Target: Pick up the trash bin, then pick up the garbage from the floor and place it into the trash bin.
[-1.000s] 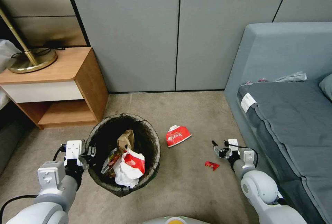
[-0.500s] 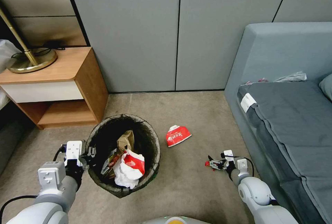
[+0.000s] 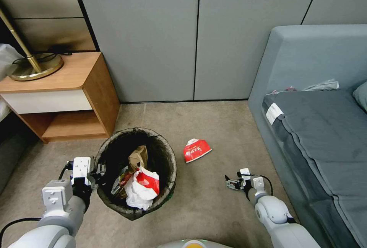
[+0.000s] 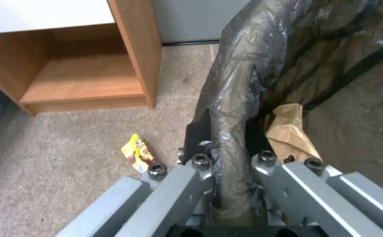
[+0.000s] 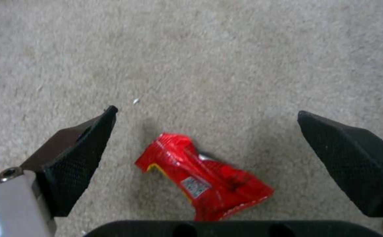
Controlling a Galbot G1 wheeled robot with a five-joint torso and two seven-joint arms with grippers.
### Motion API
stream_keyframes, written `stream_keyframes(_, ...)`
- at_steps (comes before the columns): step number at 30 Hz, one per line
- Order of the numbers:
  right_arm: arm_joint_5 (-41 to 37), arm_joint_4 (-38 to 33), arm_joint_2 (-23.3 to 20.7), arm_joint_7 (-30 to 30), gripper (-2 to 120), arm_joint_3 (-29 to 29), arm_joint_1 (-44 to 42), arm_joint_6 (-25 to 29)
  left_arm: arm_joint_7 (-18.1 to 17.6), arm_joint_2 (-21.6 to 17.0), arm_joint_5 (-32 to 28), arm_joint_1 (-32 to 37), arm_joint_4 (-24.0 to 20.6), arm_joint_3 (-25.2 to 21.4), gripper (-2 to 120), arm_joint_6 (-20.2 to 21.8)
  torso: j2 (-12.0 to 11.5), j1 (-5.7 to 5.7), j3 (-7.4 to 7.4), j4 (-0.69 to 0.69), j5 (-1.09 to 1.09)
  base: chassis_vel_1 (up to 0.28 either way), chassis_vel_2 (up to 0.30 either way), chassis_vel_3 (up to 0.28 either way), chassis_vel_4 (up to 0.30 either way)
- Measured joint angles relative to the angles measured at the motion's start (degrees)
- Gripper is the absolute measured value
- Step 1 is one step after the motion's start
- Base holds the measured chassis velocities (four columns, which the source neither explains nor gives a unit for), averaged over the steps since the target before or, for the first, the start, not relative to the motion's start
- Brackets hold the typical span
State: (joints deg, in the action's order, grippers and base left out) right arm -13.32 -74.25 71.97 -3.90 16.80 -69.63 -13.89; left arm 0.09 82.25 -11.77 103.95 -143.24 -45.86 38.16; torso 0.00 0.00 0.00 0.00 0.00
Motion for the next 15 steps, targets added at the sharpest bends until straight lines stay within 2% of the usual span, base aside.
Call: stream_keyframes(15,1.9,0.3,0.4,0.3,100,-0.1,-1.4,1.1,0.0,-0.3,0.1,0.2,0.0,0.0,1,0.0,0.0,-0.01,0.0,0.0,-0.01,0.0,0.0,0.0,0.0)
